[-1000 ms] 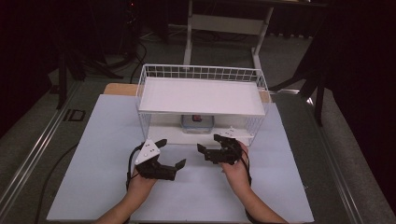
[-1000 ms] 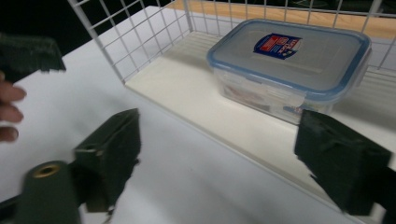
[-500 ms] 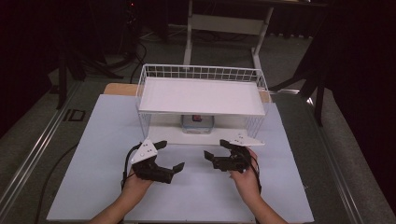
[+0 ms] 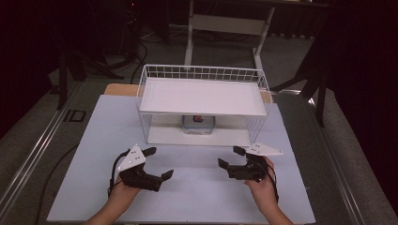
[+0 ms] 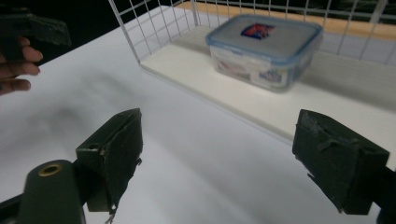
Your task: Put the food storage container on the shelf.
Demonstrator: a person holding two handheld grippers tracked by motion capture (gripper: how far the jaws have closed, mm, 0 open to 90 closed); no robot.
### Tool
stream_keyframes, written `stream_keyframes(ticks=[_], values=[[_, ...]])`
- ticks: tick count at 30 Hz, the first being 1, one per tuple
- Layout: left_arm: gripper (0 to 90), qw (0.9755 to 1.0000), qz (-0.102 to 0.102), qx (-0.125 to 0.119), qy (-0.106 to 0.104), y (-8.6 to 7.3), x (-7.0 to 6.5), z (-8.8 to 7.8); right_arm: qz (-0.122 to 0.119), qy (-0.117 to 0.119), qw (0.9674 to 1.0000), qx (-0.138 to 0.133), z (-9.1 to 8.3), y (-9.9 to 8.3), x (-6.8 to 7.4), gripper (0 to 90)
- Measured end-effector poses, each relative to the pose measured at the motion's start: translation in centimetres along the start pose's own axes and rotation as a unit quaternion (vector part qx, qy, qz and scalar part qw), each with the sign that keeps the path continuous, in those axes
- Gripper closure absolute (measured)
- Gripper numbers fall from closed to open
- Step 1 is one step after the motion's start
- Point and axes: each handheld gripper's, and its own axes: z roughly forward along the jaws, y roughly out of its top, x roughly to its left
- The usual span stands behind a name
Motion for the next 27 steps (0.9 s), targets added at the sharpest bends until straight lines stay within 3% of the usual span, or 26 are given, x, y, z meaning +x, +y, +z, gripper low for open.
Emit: stream_keyframes(ticks=[8, 19, 24, 27], values=[[0.7, 0.9999, -0.008, 0.001, 0.008, -0.9, 0.5, -1.2, 0.002, -0.005, 0.9999, 0.008, -1.6, -1.5, -0.5, 16.1], [0.7, 0.9995, -0.011, 0.011, -0.027, -2.0, 0.9, -2.2, 0.002, -0.017, 0.9997, 0.017, -4.3, -3.2, -1.6, 16.2], [0.7, 0.9996, 0.005, 0.009, -0.028, -2.3, 0.8, -2.6, -0.012, -0.024, 0.9995, 0.017, -5.2, -3.8, -1.9, 16.2], [0.7, 0.9994, -0.005, 0.001, -0.034, -2.8, 0.9, -2.6, -0.01, -0.026, 0.9995, 0.017, -5.6, -4.1, -2.2, 16.2]])
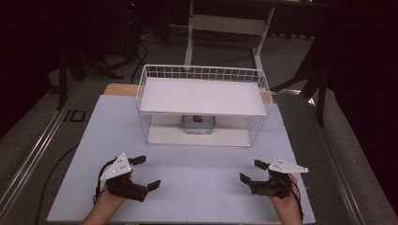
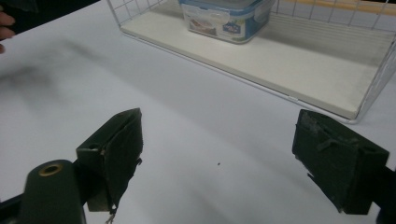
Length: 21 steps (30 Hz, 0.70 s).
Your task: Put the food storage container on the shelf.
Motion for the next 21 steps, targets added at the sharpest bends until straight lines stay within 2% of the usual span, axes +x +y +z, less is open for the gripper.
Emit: stream_keyframes(ticks=[3, 5, 8, 11, 12, 14, 15, 18, 21], values=[[0.7, 0.9999, -0.008, -0.014, -0.002, -0.4, 0.2, 0.0, -0.012, -0.003, 0.9999, 0.002, -0.3, -0.5, 0.0, 16.2], [0.7, 0.9997, -0.013, -0.02, -0.003, -0.6, 0.2, -0.1, -0.006, 0.003, 0.9999, -0.008, -0.5, -0.7, -0.1, 16.2], [0.7, 0.9996, -0.014, -0.024, -0.003, -0.5, 0.2, 0.0, -0.01, 0.0, 0.9998, -0.017, -0.8, -0.8, -0.1, 16.2], [0.7, 0.9994, -0.016, -0.029, -0.002, -0.3, 0.2, 0.0, -0.026, -0.009, 0.9996, -0.011, -0.9, -1.0, 0.0, 16.2], [0.7, 0.9991, -0.017, -0.039, 0.003, -0.1, 0.1, -0.1, -0.029, -0.008, 0.9995, -0.009, -0.7, -1.2, -0.1, 16.1], [0.7, 0.9991, -0.013, -0.04, 0.008, 0.0, -0.1, -0.2, -0.036, -0.01, 0.9993, -0.006, -0.6, -1.4, -0.1, 16.1], [0.7, 0.9992, -0.004, -0.036, 0.015, 0.0, -0.2, -0.2, -0.039, -0.009, 0.9992, -0.005, -0.5, -1.5, -0.1, 16.1], [0.7, 0.999, 0.001, -0.035, 0.029, -0.1, -0.5, -0.2, -0.03, -0.009, 0.9995, -0.007, -0.4, -1.6, -0.5, 15.6], [0.7, 0.999, 0.001, -0.037, 0.026, 0.0, -0.6, -0.3, -0.02, -0.013, 0.9997, -0.008, -0.4, -1.7, -1.0, 15.6]])
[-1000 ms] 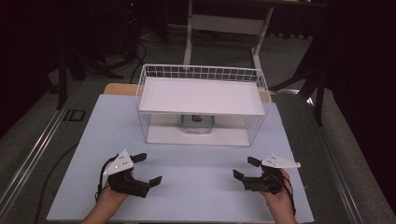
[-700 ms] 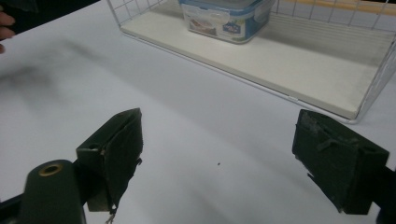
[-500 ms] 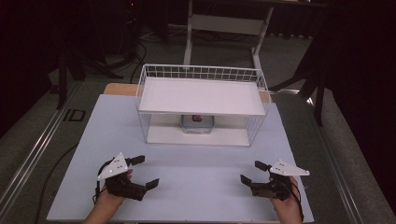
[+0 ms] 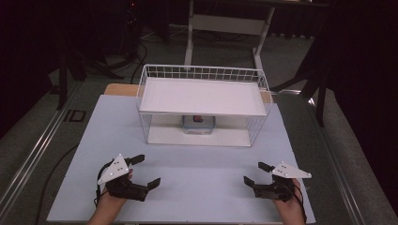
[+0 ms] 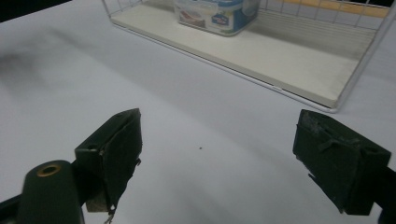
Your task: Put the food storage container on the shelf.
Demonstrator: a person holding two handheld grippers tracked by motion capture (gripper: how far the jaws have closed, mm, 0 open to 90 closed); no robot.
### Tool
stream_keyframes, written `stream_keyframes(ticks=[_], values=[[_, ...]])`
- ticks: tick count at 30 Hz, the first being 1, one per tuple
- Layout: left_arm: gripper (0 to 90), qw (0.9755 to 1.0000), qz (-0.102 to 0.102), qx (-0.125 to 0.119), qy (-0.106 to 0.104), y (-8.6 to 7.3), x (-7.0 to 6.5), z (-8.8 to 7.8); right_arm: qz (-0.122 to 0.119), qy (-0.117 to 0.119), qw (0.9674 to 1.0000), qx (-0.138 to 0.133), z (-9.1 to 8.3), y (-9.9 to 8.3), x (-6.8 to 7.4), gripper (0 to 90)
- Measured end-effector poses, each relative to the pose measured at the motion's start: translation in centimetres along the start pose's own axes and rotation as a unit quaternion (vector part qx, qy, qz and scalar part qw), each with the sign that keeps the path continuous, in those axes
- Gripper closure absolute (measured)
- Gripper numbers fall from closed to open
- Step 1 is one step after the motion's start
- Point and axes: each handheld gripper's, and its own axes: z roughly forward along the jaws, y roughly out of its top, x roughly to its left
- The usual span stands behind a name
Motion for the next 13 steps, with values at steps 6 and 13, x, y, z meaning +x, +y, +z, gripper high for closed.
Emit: stream_keyframes(ticks=[6, 13], values=[[0.7, 1.0, -0.007, 0.005, 0.003, -0.42, 0.34, -0.11, -0.003, -0.007, 1.0, 0.002, 0.09, -0.07, -0.34, 15.6], [0.7, 0.9999, -0.012, 0.008, 0.006, -0.66, 0.65, -0.14, 0.002, -0.003, 1.0, 0.003, 0.36, -0.15, -0.52, 15.6]])
